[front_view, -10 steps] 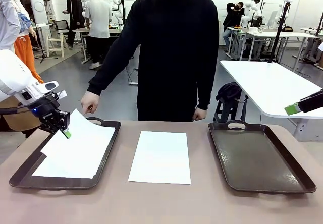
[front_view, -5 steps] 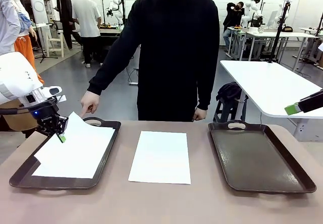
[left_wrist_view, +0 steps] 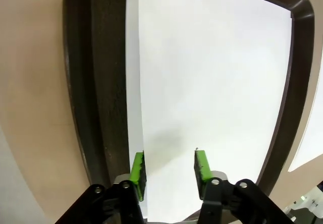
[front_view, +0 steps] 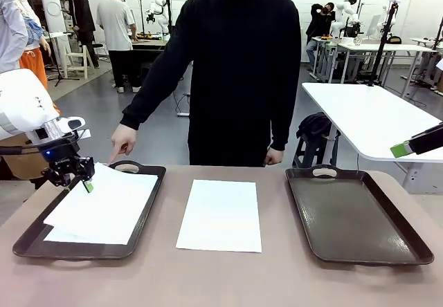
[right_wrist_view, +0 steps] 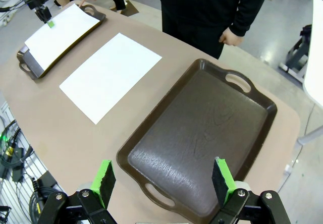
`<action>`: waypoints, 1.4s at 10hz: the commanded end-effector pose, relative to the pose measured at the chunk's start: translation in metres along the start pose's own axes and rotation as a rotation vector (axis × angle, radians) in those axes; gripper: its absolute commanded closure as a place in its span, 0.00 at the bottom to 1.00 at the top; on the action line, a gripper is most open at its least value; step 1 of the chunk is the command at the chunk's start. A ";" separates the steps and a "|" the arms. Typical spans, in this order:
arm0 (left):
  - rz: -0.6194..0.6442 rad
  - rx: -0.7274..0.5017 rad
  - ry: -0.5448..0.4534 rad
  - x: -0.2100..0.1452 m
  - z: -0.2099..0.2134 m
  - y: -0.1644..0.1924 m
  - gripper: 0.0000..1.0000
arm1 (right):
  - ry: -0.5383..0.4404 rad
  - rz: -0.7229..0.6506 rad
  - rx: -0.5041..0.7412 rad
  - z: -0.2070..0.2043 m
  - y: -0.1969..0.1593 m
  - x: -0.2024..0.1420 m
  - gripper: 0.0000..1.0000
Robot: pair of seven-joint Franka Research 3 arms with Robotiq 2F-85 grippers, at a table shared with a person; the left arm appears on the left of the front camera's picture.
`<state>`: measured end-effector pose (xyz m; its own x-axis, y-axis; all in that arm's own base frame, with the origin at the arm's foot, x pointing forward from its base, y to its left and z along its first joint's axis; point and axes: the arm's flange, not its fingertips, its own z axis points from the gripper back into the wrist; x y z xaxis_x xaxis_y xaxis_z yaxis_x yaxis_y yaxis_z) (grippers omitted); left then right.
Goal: Sort the A4 documents.
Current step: Place the A4 Paper in the designated Handle tray.
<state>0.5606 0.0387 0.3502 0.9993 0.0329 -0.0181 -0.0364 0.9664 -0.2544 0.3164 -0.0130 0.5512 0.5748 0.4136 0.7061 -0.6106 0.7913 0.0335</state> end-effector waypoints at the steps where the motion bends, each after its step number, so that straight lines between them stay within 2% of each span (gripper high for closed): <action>1: 0.029 0.079 -0.013 0.000 0.006 -0.005 0.19 | 0.001 -0.008 0.002 -0.001 -0.001 0.000 0.00; 2: 0.030 0.097 -0.012 0.000 0.007 -0.005 0.15 | 0.001 -0.008 0.002 -0.001 -0.001 0.000 0.00; 3: 0.031 0.097 -0.011 -0.001 0.007 -0.004 0.00 | 0.001 -0.008 0.002 -0.001 -0.001 0.000 0.00; 5: 0.053 0.059 -0.030 -0.001 0.008 -0.005 0.00 | 0.001 -0.008 0.002 -0.001 -0.001 0.000 0.00; 6: 0.091 0.038 -0.029 -0.002 0.009 -0.005 0.10 | 0.001 -0.008 0.002 -0.001 -0.001 0.000 0.00; 7: 0.014 0.060 -0.008 0.001 0.006 0.000 0.10 | 0.001 -0.008 0.002 -0.001 -0.001 0.000 0.00; 14: 0.014 0.060 -0.008 0.001 0.006 0.000 0.10 | 0.001 -0.008 0.002 -0.001 -0.001 0.000 0.00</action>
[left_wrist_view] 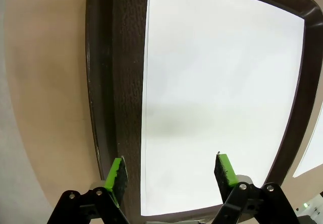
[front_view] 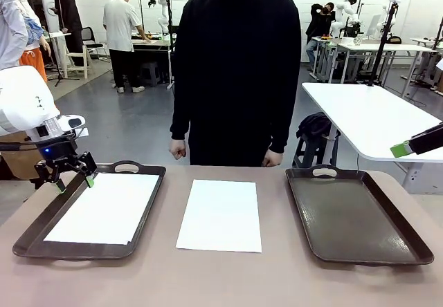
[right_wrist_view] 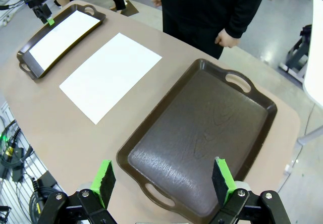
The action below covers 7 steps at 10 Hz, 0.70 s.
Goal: Sort the A4 documents.
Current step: Place the A4 Paper in the designated Handle tray.
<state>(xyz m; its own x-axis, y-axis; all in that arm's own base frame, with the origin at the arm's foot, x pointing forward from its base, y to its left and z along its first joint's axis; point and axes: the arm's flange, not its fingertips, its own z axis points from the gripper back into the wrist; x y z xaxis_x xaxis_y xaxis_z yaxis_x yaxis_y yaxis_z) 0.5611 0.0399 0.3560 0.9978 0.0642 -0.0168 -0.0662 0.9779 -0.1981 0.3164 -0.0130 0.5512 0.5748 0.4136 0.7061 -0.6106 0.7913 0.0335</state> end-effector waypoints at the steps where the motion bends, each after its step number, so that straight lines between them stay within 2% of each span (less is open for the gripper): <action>1: -0.016 0.003 0.000 0.000 0.000 0.000 0.10 | 0.001 -0.008 0.002 -0.001 -0.001 0.000 0.00; 7: -0.016 0.003 0.000 0.000 0.000 0.000 0.10 | 0.001 -0.008 0.002 -0.001 -0.001 0.000 0.00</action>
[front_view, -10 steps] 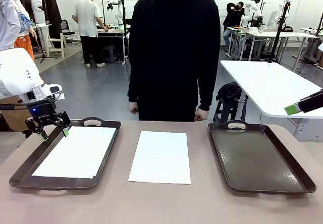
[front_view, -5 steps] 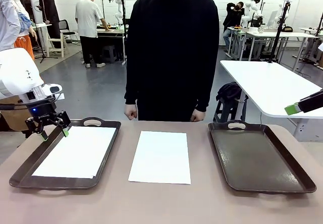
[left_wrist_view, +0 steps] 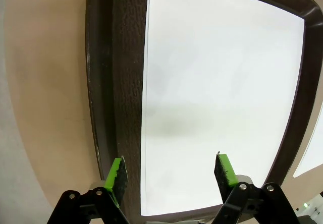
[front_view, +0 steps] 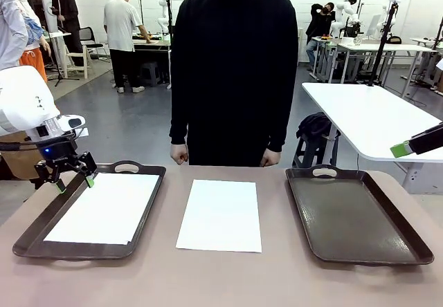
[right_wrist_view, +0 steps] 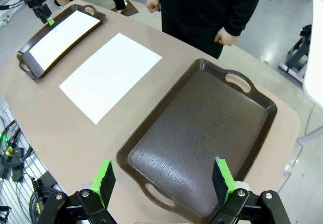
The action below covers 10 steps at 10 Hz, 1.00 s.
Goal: Sort the A4 documents.
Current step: Receive the A4 Paper.
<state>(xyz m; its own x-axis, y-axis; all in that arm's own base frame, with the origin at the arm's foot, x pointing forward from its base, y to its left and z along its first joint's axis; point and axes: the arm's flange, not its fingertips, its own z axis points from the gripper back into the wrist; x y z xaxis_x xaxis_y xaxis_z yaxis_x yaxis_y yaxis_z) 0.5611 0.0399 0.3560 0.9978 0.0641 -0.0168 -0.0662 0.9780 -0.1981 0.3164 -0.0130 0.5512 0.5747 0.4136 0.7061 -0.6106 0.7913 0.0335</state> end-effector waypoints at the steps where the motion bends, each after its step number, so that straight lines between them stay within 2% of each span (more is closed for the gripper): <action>1: -0.016 0.003 0.000 0.000 0.000 0.000 0.10 | 0.001 -0.008 0.002 -0.001 -0.001 0.000 0.00; 7: 0.000 0.000 0.000 0.000 0.000 0.000 0.10 | 0.001 -0.008 0.002 -0.001 -0.001 0.000 0.00; 8: -0.129 0.025 -0.159 -0.011 0.046 -0.034 0.10 | 0.001 -0.008 0.002 -0.001 -0.001 0.000 0.00; 9: -0.264 0.070 -0.391 -0.025 0.098 -0.063 0.10 | 0.001 -0.008 0.002 -0.001 -0.001 0.000 0.00; 10: -0.389 0.113 -0.579 -0.033 0.137 -0.082 0.10 | 0.001 -0.008 0.002 -0.001 -0.001 0.000 0.00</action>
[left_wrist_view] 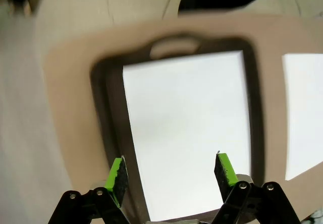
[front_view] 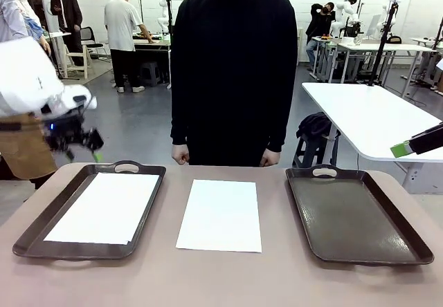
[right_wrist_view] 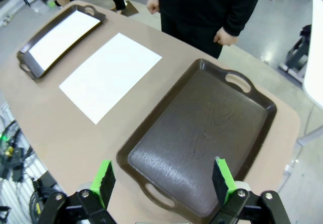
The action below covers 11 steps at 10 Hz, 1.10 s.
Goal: Sort the A4 documents.
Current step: Receive the A4 Paper.
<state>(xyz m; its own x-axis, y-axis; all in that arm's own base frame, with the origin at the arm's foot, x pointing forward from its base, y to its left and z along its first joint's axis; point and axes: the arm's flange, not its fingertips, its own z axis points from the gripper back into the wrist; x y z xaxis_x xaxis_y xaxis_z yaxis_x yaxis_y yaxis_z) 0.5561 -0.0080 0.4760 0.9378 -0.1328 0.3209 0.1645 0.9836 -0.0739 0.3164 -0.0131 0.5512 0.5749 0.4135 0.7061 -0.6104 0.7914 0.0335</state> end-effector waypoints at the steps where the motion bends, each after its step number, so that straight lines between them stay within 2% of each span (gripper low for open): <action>1: -0.224 0.008 -0.337 -0.005 0.052 -0.021 0.10 | 0.001 -0.008 0.002 -0.001 -0.001 0.000 0.00; 3: -0.309 -0.113 -0.416 -0.011 0.065 -0.030 0.10 | 0.001 -0.008 0.002 -0.001 -0.001 0.000 0.00; 4: -0.268 -0.241 -0.355 -0.013 0.054 -0.029 0.10 | 0.001 -0.008 0.002 -0.001 -0.001 0.000 0.00; 6: -0.283 -0.396 -0.241 -0.035 0.032 -0.036 0.10 | 0.001 -0.008 0.002 -0.001 -0.001 0.000 0.00; 7: -0.317 -0.413 -0.214 -0.054 0.035 -0.035 0.10 | 0.001 -0.008 0.002 -0.001 -0.001 0.000 0.00; 10: -0.468 -0.294 -0.286 -0.079 0.072 -0.024 0.10 | 0.001 -0.008 0.002 -0.001 -0.001 0.000 0.00; 11: -0.465 -0.285 -0.320 -0.084 0.079 -0.025 0.10 | 0.001 -0.008 0.002 -0.001 -0.001 0.000 0.00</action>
<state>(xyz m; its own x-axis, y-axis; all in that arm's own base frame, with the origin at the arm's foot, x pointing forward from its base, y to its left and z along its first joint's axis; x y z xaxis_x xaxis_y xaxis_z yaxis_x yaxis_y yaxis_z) 0.4613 -0.0097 0.5235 0.6604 -0.4375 0.6103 0.6348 0.7594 -0.1426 0.3164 -0.0131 0.5511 0.5751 0.4135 0.7059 -0.6102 0.7915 0.0334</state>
